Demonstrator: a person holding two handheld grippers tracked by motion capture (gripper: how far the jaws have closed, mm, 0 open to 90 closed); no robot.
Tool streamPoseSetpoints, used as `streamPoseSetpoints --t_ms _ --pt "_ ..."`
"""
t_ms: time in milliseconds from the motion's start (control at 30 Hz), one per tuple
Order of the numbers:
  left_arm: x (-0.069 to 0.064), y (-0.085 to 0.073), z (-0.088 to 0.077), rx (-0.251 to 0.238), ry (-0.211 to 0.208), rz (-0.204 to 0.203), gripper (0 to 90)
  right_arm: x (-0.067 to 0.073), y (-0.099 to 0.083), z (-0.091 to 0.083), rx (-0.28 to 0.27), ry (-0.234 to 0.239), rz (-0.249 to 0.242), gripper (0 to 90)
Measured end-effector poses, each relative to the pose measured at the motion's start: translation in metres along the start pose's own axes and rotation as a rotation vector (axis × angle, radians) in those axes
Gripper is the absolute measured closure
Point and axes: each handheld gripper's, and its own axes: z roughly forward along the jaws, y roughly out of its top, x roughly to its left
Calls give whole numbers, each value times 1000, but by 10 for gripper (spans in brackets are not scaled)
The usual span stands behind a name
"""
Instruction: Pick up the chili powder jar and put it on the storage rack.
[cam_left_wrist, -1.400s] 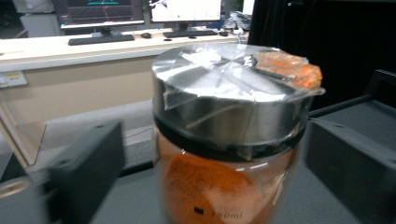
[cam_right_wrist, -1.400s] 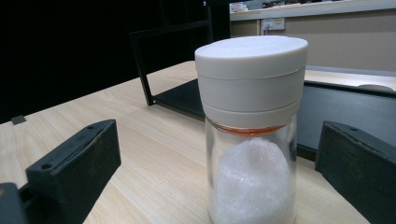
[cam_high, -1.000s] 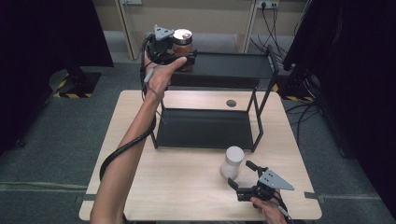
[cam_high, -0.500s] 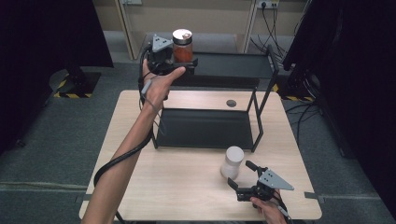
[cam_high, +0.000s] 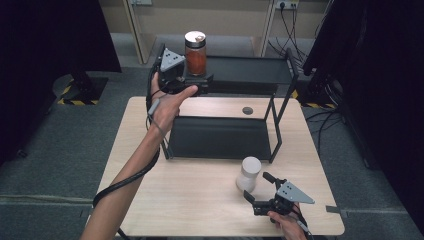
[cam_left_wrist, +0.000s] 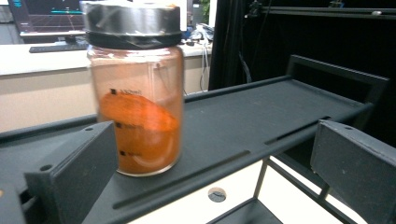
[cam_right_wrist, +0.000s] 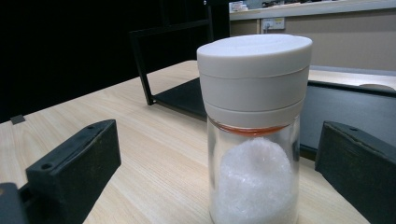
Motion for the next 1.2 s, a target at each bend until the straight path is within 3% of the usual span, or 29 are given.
streamPoseSetpoints --t_ms 733,1200 --pt "-8 -42 -25 -12 -92 24 3 0 0 0 -3 -1 -1 3" --pt "-12 -80 -39 -17 -160 12 3 1 0 0 -4 -1 -5 3"
